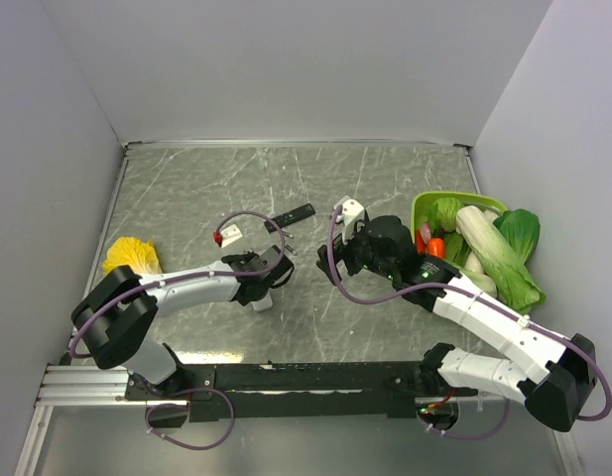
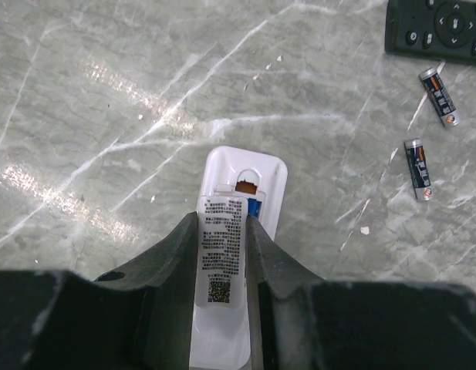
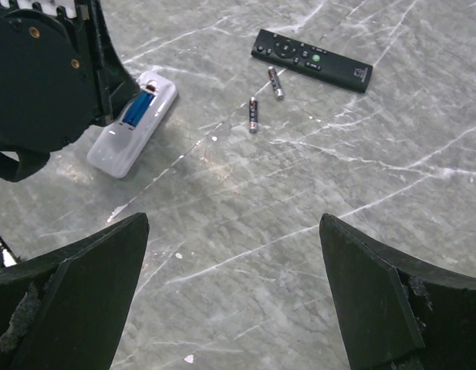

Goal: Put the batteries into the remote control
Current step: Load the battery cover into the remote control.

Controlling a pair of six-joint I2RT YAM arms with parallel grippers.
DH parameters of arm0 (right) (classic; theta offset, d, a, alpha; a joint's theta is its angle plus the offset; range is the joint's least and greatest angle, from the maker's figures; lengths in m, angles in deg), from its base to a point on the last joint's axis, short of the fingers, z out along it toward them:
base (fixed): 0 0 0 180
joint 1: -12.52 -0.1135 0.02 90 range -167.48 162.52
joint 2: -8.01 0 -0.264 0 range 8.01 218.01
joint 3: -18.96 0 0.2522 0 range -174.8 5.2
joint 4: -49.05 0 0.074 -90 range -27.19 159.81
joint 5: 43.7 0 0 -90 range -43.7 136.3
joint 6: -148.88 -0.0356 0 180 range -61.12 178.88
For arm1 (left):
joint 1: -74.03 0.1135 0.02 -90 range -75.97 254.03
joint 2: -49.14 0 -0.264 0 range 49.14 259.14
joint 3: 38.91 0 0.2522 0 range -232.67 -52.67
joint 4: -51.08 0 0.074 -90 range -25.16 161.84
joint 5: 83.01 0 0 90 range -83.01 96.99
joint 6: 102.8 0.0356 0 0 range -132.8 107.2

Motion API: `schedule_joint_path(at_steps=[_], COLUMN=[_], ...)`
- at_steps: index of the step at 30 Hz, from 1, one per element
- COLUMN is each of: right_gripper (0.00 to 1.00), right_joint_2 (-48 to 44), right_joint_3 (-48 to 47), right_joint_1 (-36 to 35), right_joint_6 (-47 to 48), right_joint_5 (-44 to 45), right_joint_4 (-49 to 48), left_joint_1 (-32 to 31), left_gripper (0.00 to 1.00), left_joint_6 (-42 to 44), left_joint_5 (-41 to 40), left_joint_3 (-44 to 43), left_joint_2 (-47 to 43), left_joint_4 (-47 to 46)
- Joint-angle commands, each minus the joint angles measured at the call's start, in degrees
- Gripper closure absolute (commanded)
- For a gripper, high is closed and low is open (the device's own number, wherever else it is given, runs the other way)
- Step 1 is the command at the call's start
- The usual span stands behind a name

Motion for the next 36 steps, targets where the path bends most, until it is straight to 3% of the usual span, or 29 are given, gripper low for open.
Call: schedule_joint_path(at_steps=[1, 7, 16, 36], right_gripper=[0.0, 0.0, 0.0, 0.0], right_joint_2=[-1.0, -1.2, -1.0, -2.0], right_joint_3=[-0.1, 0.6, 1.0, 2.3], right_joint_1=[0.9, 1.1, 2.5, 5.2], right_joint_6=[-1.0, -1.9, -3.6, -5.7], right_joint_5=[-2.6, -3.7, -5.2, -9.1], right_joint_4=[-2.0, -2.8, -2.4, -4.1], left_joint_1=[-1.0, -2.3, -3.3, -5.6], left_gripper=[0.99, 0.99, 0.99, 0.99], left_joint_6=[-2.1, -0.5, 4.2, 4.9], left_joint_5=[-5.3, -8.9, -7.9, -13.6], left_joint_3=[-0.1, -0.7, 1.1, 1.1], left_joint_2=[0.8, 3.0, 2.1, 6.2], left_joint_4=[-0.2, -1.1, -6.9, -7.7])
